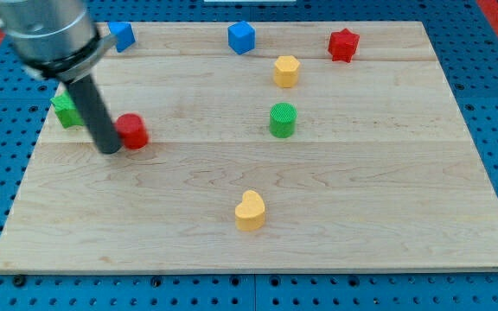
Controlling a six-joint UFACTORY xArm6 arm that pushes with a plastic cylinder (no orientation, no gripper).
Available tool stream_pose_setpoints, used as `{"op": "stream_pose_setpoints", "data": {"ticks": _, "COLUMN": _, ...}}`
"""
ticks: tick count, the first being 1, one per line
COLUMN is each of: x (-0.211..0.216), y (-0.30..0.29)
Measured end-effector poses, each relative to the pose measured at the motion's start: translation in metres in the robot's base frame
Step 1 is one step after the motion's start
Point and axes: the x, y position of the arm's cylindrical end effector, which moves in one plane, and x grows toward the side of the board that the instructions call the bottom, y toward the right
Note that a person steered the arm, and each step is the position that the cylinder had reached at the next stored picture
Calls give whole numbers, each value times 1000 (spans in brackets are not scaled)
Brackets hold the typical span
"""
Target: Push the red circle closer to the red star
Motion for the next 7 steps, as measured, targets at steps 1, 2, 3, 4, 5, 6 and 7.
{"op": "stream_pose_setpoints", "data": {"ticks": 1, "x": -28, "y": 10}}
{"op": "stream_pose_setpoints", "data": {"ticks": 2, "x": -81, "y": 79}}
{"op": "stream_pose_setpoints", "data": {"ticks": 3, "x": -131, "y": 125}}
{"op": "stream_pose_setpoints", "data": {"ticks": 4, "x": -132, "y": 135}}
{"op": "stream_pose_setpoints", "data": {"ticks": 5, "x": -142, "y": 168}}
{"op": "stream_pose_setpoints", "data": {"ticks": 6, "x": -174, "y": 199}}
{"op": "stream_pose_setpoints", "data": {"ticks": 7, "x": -174, "y": 252}}
